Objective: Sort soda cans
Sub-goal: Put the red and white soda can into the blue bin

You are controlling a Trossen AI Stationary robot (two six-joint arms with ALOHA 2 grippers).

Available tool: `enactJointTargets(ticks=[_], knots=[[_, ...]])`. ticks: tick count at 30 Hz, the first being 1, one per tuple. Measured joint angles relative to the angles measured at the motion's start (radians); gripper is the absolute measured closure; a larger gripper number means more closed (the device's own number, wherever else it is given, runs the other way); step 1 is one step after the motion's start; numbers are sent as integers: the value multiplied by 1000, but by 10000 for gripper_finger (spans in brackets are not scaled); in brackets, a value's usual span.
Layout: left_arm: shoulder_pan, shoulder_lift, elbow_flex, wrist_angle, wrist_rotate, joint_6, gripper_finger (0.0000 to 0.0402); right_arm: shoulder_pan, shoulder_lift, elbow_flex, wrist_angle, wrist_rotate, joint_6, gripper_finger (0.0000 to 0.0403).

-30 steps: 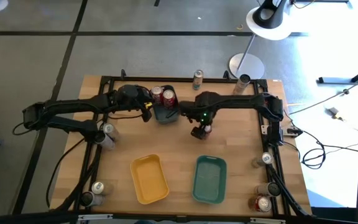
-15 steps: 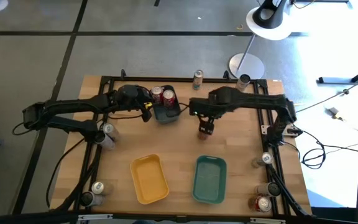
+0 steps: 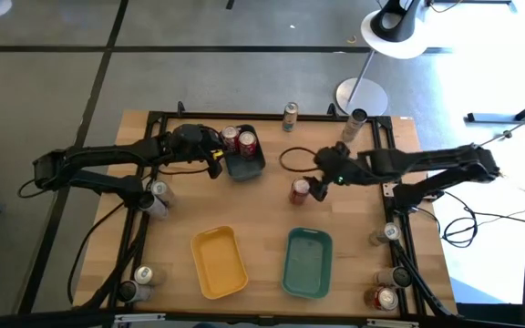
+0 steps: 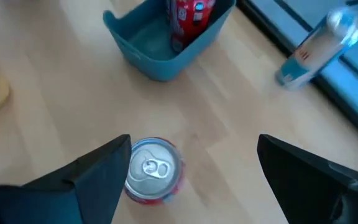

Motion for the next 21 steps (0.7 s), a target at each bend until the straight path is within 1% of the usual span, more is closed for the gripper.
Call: enactJointTargets(ticks=[2, 4, 5, 7, 8, 10, 13, 15, 17, 21], knots=[[0, 0, 0, 0, 0, 12, 302, 0, -52, -127, 134, -4, 47, 54], [0, 0, 0, 1, 0, 15, 302, 0, -87, -217, 259, -24, 108, 54], [0, 0, 0, 1, 0, 13, 302, 0, -96, -251, 309, -43, 135, 54], [0, 0, 0, 2, 0, 12, 302, 0, -95, -295, 392, -118, 163, 54], [0, 0, 0, 1, 0, 12, 302, 0, -93, -307, 410, -147, 163, 54], [0, 0, 0, 1, 0, 12, 302, 2, -82, -317, 442, -157, 163, 54], [0, 0, 0, 4, 0, 4, 302, 1, -78, -317, 432, -107, 154, 46], [0, 0, 0, 3, 0, 4, 302, 1, -78, -317, 433, -69, 124, 29], [0, 0, 0, 2, 0, 4, 302, 1, -78, -317, 424, -62, 99, 11], [0, 0, 0, 0, 0, 2, 302, 0, -78, -317, 426, -48, 92, 11]])
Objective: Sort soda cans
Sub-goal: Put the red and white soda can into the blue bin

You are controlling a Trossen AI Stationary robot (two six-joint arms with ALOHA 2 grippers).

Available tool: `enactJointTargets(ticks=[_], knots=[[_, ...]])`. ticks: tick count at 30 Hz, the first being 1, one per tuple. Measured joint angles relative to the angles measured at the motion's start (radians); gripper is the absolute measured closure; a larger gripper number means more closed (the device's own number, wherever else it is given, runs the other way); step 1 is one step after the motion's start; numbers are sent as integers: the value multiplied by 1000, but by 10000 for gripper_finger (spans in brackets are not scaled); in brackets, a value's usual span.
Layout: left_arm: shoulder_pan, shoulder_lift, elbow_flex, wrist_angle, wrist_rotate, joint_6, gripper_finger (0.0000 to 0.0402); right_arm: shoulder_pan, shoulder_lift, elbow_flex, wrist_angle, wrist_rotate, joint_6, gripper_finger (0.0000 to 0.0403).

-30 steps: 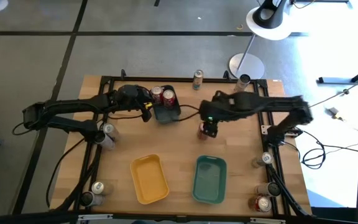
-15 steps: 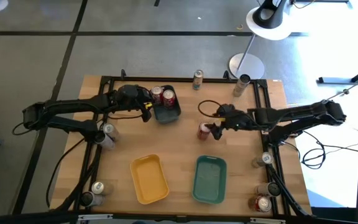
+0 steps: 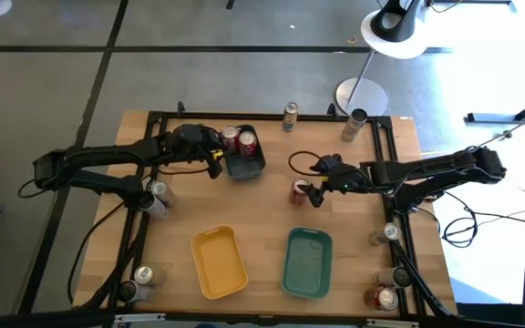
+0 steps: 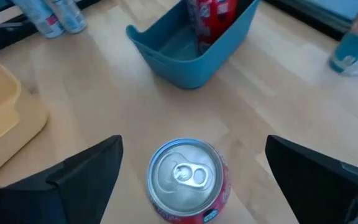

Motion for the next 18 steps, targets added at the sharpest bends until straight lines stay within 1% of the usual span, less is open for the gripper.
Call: enactJointTargets(ticks=[2, 3, 9, 13, 15, 18], knots=[[0, 0, 0, 0, 0, 1, 302, 0, 0, 0, 0, 35, -4, 6], [0, 0, 0, 0, 0, 1, 302, 0, 0, 0, 1, 36, -7, 5], [0, 0, 0, 1, 0, 1, 302, 0, 0, 0, 1, -76, -8, 20], [0, 0, 0, 5, 0, 1, 302, 1, 0, 0, 4, -122, 13, 24], [0, 0, 0, 5, 0, 1, 302, 1, 0, 0, -4, -115, 5, 24], [0, 0, 0, 4, 0, 0, 302, 1, 0, -22, 9, -101, -49, 24]])
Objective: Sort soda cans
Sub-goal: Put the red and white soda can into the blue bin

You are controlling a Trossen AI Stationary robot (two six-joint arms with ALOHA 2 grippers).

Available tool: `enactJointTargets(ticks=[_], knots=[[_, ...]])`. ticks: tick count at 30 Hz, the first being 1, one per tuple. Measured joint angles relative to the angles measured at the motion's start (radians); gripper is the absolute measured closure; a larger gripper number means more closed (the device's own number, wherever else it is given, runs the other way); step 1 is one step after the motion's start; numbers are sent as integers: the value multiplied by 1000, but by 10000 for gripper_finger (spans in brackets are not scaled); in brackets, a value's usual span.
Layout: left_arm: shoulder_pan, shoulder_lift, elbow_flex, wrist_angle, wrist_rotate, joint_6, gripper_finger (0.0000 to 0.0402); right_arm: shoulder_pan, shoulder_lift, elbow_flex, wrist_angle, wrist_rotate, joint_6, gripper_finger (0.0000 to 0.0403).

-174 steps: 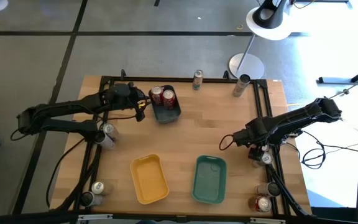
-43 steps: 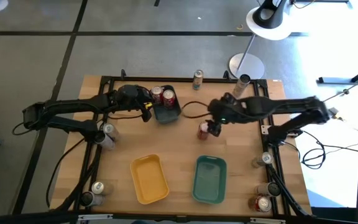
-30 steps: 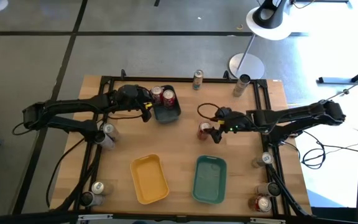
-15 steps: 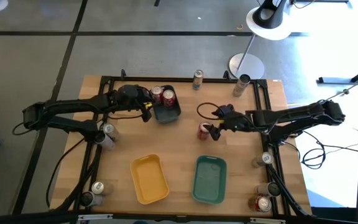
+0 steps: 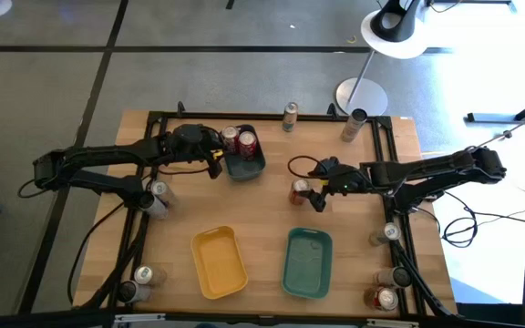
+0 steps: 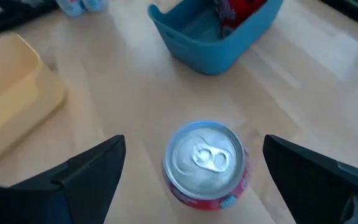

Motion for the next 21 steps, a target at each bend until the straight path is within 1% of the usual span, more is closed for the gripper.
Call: enactJointTargets(ticks=[2, 4, 6, 9, 13, 17, 21], knots=[[0, 0, 0, 0, 0, -1, 302, -1, 0, -38, 25, -2, -28, 25], [0, 0, 0, 0, 0, -2, 302, -1, 0, -99, 133, -28, -45, 25], [0, 0, 0, 0, 0, -2, 302, -1, 0, -167, 255, -25, -47, 25], [0, 0, 0, 0, 0, -2, 302, -1, 0, -248, 396, 34, -46, 25], [0, 0, 0, 0, 0, -2, 302, -1, 19, -318, 595, 60, -69, 25], [0, 0, 0, -1, 0, -2, 302, 0, 66, -340, 699, 59, -71, 25], [0, 0, 0, -1, 0, -2, 302, 0, 119, -340, 705, 59, -62, 25]])
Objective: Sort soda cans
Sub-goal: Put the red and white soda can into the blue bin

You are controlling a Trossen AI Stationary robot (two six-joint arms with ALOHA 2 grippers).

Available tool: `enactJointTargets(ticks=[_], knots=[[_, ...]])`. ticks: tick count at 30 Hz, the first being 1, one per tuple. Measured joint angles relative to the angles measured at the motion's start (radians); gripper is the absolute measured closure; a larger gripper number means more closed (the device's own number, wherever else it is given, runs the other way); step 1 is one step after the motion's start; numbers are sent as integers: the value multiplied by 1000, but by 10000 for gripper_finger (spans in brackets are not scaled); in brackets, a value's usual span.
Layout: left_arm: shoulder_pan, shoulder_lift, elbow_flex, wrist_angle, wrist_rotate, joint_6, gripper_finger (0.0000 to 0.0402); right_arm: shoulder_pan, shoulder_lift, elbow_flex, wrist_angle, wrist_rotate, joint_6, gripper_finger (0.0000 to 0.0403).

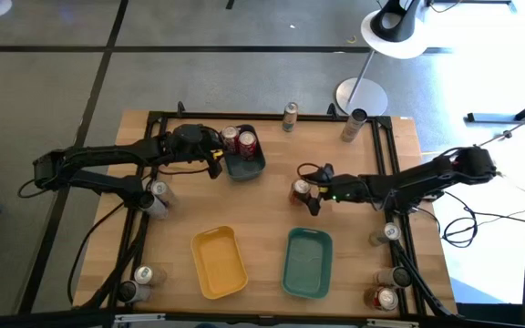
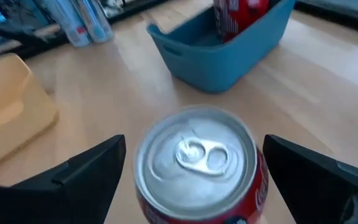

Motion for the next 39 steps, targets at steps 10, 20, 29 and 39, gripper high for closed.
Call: enactJointTargets(ticks=[10, 20, 29, 39], knots=[[0, 0, 0, 1, 0, 3, 302, -1, 77, 0, 47, 10, 5, 27], [0, 0, 0, 1, 0, 3, 302, -2, 77, 42, -20, 12, 45, 111], [0, -19, 4, -21, 6, 40, 302, -1, 78, 288, -182, 5, -44, 110], [0, -112, 19, -46, 7, 56, 302, -123, 152, 497, -141, 36, -195, 110]])
